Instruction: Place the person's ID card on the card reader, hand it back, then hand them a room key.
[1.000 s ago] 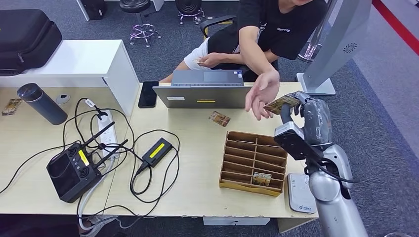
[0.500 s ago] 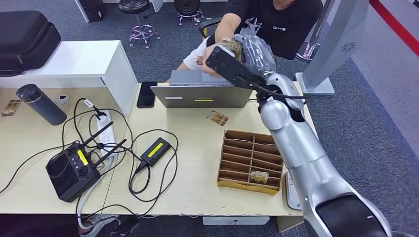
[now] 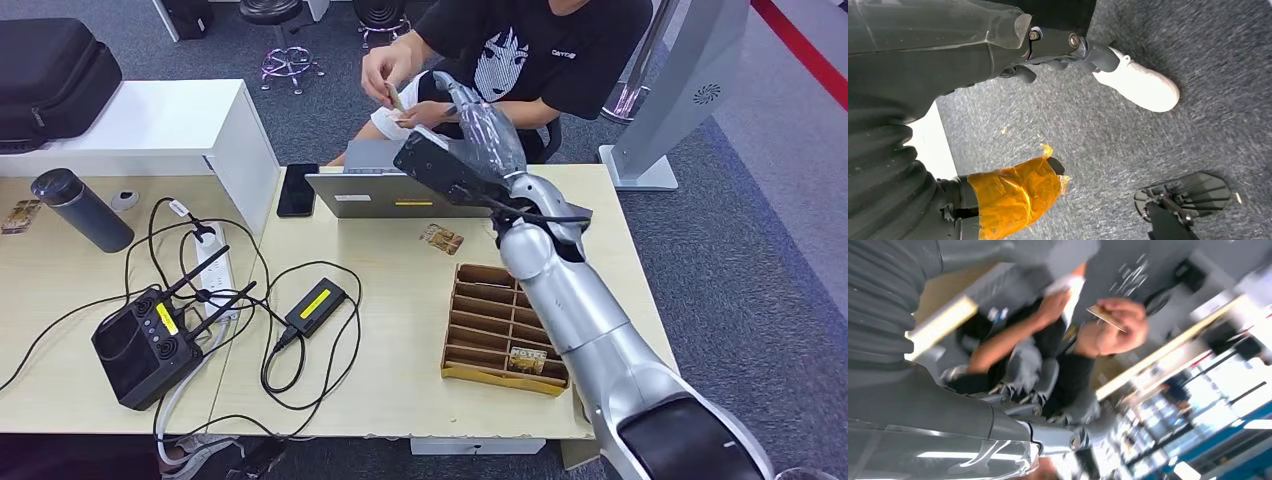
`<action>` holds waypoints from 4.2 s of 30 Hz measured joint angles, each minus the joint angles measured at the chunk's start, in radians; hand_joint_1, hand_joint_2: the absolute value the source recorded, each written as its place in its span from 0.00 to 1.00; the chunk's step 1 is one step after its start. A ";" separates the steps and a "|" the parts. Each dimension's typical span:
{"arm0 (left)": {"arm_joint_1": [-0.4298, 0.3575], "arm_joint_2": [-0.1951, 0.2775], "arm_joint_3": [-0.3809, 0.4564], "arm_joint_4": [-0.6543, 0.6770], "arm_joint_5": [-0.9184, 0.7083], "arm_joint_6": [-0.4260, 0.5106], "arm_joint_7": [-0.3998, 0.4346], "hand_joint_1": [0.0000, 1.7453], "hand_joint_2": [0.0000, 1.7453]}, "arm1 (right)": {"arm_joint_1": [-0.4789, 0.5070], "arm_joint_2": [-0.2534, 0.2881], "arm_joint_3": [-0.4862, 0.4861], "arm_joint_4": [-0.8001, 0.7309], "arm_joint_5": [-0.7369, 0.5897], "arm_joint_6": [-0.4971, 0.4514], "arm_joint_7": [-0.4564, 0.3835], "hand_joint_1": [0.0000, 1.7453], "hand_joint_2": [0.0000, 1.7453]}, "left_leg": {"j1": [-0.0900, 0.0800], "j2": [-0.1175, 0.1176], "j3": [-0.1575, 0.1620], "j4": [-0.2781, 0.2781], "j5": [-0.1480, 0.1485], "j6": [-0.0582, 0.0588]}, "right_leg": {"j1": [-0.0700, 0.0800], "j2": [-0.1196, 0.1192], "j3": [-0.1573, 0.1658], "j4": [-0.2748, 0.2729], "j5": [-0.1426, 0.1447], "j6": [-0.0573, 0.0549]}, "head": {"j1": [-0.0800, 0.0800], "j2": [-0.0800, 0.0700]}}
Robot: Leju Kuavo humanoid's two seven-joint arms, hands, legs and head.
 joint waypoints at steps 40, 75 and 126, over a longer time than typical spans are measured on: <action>0.087 0.045 0.014 0.000 0.050 0.000 0.000 0.00 1.00 | 0.745 -0.259 -0.156 -0.459 0.306 -0.204 -0.064 0.00 1.00 | 0.000 -0.001 -0.001 0.000 -0.003 0.001 | 0.000 -0.003 0.000 -0.001 -0.002 0.000 | 0.000 0.000; 0.070 0.033 0.014 0.000 0.010 0.000 0.000 0.00 1.00 | 0.716 -0.203 -0.153 -0.345 0.476 -0.413 0.035 0.00 1.00 | 0.000 -0.001 -0.001 0.000 -0.003 0.001 | 0.000 -0.003 0.001 -0.001 -0.002 0.000 | 0.000 0.000; 0.064 0.025 0.013 0.000 -0.035 0.000 0.000 0.00 1.00 | 0.686 -0.178 -0.195 -0.272 0.544 -0.472 0.104 0.00 1.00 | 0.000 -0.001 -0.001 0.000 -0.003 0.001 | 0.000 -0.003 0.000 -0.001 -0.002 0.000 | 0.000 0.000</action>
